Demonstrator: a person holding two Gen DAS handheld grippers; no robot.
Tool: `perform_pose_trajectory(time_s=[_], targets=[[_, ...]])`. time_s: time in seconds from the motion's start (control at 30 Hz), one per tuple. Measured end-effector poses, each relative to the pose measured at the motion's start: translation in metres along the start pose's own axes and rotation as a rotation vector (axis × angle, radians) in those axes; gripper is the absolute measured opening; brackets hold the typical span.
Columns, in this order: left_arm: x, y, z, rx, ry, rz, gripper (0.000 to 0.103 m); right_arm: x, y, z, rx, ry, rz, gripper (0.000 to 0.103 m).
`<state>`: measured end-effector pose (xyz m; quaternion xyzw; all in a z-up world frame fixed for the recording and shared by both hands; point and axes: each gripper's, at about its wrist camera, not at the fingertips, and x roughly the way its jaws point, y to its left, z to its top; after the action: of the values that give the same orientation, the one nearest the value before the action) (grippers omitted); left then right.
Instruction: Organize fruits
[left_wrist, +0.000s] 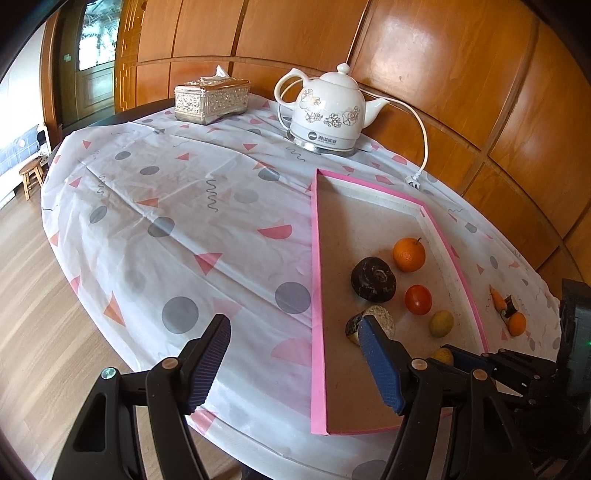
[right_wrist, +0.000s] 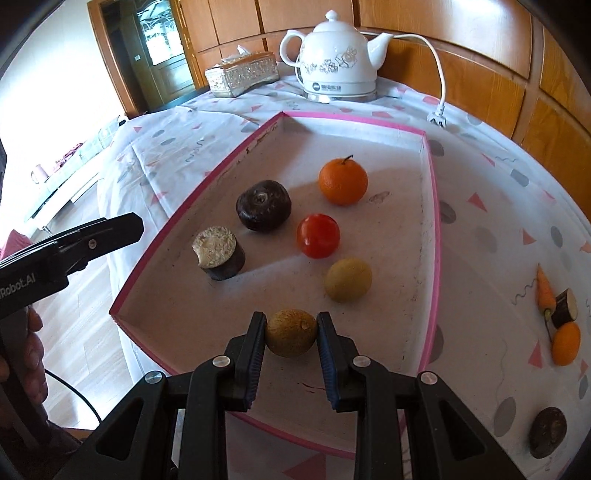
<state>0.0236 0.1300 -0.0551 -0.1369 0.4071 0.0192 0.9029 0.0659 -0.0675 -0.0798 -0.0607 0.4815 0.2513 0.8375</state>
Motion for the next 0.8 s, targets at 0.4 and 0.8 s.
perform_pose_trajectory(time_s=[0.4,0.8], targets=[[-0.009,-0.011,0.001,0.039,-0.028,-0.01,0.072,-0.032,0.0,-0.005,0.039,-0.09,-0.039,0.036],[-0.018,-0.027,-0.002,0.099,-0.05,-0.03,0.074,-0.069,-0.021,-0.03,0.152,-0.18,-0.132,0.037]])
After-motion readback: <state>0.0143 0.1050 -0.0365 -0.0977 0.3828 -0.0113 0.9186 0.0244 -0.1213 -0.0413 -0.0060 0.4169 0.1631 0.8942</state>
